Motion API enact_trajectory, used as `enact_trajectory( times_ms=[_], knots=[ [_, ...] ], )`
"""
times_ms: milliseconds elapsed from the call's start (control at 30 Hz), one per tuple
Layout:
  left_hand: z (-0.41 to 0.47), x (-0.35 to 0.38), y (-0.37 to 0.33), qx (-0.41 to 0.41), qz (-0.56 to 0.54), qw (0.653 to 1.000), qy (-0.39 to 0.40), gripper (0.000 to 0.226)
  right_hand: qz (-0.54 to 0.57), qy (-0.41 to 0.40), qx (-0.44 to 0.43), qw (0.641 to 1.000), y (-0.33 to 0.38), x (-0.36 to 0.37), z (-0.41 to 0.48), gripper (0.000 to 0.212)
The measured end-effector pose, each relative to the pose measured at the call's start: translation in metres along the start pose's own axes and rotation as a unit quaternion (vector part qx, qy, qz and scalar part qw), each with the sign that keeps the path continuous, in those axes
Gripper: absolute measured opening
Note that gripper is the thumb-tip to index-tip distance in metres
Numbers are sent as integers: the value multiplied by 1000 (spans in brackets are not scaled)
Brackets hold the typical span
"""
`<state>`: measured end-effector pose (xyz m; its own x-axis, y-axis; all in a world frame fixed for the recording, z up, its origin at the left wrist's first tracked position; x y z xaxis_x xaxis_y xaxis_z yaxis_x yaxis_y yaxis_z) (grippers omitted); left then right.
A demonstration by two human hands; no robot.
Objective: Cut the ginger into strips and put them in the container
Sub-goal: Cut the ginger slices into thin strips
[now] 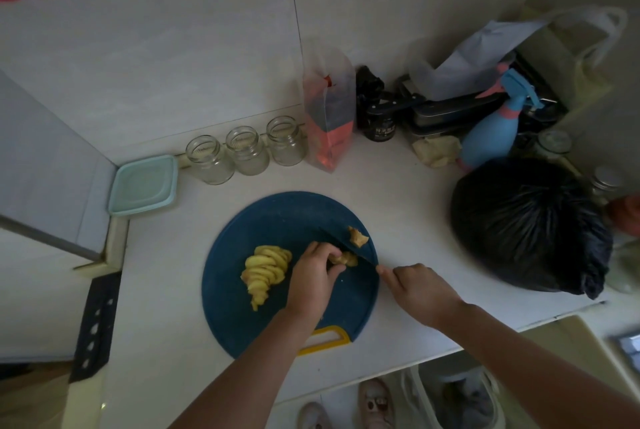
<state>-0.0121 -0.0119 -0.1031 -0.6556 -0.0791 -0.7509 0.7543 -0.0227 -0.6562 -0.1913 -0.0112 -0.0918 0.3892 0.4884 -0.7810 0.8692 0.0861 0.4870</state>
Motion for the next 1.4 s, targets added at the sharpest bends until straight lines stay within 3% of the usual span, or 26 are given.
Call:
enact_trajectory(
  times_ms=[167, 333, 500, 833, 1100, 1267, 1400],
  knots=[
    [6, -6, 4, 0, 22, 999, 28, 17, 139, 40, 93, 985, 2, 19, -18, 64],
    [4, -8, 6, 27, 14, 997, 67, 14, 199, 14, 124, 972, 13, 37, -34, 60],
    [-6, -7, 10, 39, -23, 997, 65, 26, 178, 2, 111, 978, 19, 37, -34, 57],
    [-14, -6, 10, 19, 1, 999, 31, 24, -25, -40, 46, 998, 36, 31, -32, 57],
    [-7, -14, 7, 46, 0, 996, 71, 21, 4, -55, 45, 997, 31, 10, -36, 55],
    [-10, -10, 9, 20, 2, 999, 38, 14, 67, -27, 85, 994, 25, 19, -33, 64],
    [-14, -7, 8, 8, 4, 1000, 19, 16, 93, -7, 96, 991, 27, 30, -30, 59]
  ],
)
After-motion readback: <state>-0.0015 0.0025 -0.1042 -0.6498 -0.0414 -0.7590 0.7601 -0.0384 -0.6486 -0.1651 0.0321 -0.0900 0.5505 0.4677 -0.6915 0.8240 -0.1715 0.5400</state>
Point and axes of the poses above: each hand's wrist, its own z-axis towards the middle knuckle, its own x-axis out of the palm, y = z × x, the point moved 5 cm from there along z, towards the middle knuckle, and after that the axes turned 1 degree about z, right-handed, at the moved point
